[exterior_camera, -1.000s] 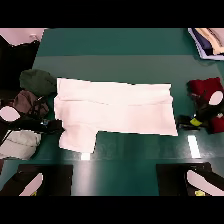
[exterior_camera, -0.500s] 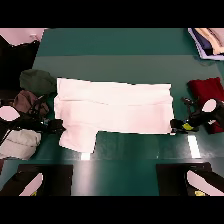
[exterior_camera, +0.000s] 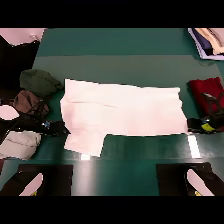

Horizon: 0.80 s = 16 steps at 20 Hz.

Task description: Fold the shirts.

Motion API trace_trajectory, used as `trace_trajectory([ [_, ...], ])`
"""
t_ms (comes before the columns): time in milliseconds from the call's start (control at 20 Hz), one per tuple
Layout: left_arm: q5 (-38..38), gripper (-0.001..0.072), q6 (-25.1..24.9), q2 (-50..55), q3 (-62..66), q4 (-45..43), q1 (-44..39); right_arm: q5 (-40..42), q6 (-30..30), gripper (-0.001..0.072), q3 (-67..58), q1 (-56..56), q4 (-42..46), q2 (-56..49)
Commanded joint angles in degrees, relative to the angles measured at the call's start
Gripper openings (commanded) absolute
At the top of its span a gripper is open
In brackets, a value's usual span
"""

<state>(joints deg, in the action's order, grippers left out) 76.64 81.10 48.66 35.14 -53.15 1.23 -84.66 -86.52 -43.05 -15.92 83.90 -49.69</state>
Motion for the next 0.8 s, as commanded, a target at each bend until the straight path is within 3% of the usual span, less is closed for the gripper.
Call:
trace_trajectory([
  [0, 0.1, 0.0025, 0.1, 0.0, 2.1, 3.5, -5.1, -4.0, 0.1, 0.0016, -1.4, -3.9, 1.3, 6.0],
  [150, -7.8, 0.0024, 3.1, 0.0, 7.3, -0.4, -10.8, -1.8, 0.1, 0.0016, -1.4, -3.5, 0.3, 7.3],
  [400, -21.3, 0.0024, 5.9, 0.8, 16.6, -8.9, -11.4, 4.0, 0.0, 0.0016, -5.2, 0.4, -4.8, 1.9],
  [750, -26.2, 0.0025, 5.9, 14.8, 28.5, -17.6, -11.3, 8.1, -0.5, 0.0016, -18.1, 2.5, -4.7, -12.2],
])
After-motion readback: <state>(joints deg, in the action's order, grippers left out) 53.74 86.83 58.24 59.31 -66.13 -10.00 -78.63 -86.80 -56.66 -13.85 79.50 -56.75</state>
